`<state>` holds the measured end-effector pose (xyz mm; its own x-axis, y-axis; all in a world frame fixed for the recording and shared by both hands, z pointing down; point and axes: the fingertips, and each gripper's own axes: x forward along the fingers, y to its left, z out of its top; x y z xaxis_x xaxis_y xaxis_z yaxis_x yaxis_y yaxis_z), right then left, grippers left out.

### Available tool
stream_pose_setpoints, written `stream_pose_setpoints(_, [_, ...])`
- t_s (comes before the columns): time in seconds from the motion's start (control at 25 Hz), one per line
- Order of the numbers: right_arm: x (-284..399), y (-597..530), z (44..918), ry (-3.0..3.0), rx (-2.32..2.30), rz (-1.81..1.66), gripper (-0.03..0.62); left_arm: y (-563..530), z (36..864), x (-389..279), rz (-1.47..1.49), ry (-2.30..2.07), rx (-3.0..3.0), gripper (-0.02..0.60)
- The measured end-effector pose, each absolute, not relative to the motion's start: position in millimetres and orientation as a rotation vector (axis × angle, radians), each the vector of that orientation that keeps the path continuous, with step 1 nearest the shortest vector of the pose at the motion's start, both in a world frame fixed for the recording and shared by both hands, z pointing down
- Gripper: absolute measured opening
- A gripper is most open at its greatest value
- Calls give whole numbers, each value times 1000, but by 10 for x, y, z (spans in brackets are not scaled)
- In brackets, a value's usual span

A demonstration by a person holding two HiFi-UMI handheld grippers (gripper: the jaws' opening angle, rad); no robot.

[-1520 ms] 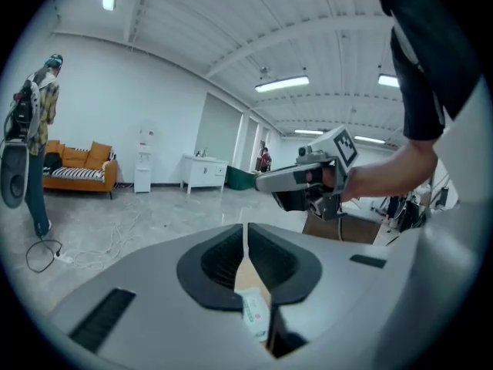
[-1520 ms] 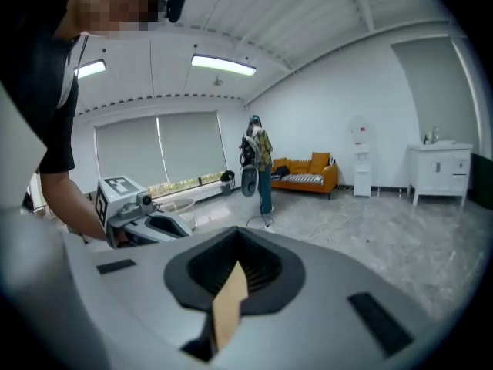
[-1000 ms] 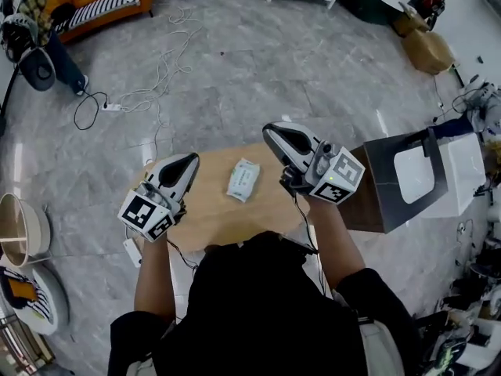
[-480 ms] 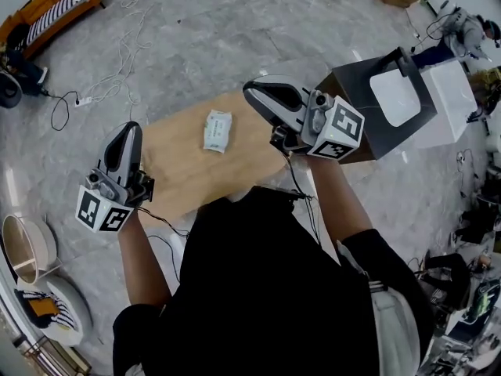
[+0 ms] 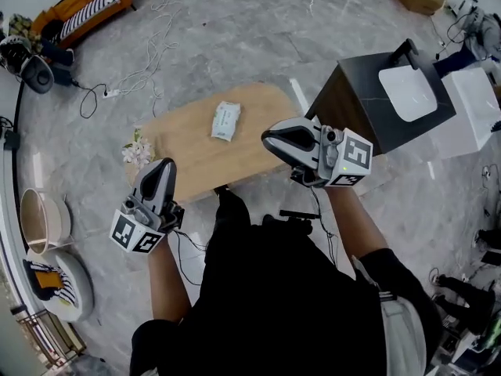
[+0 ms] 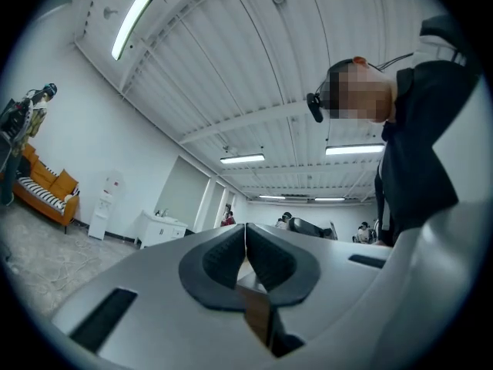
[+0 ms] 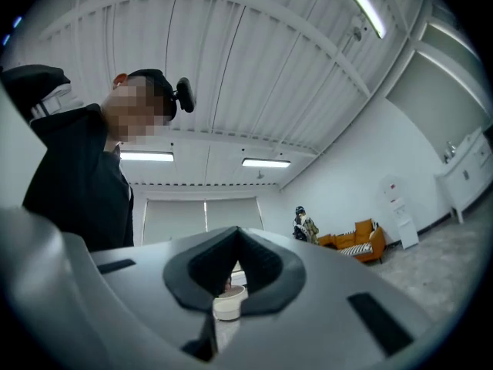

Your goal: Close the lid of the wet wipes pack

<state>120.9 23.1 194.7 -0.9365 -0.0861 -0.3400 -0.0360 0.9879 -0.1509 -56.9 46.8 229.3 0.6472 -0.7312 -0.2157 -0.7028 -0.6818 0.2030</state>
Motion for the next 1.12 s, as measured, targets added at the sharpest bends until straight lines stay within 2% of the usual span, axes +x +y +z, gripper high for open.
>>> stream_pose_setpoints(0.4, [1792, 1318, 2314, 2722, -156, -341, 11, 1427, 2448, 114, -321, -1093, 2730, 17])
stream_pose_setpoints(0.8, [1521, 1896, 2247, 2765, -187, -225, 9, 1907, 2557, 289, -294, -962, 2787, 17])
stream_pose_setpoints(1.12, [1554, 2247, 2273, 2792, -337, -184, 9, 2151, 2597, 219, -319, -840, 2830, 17])
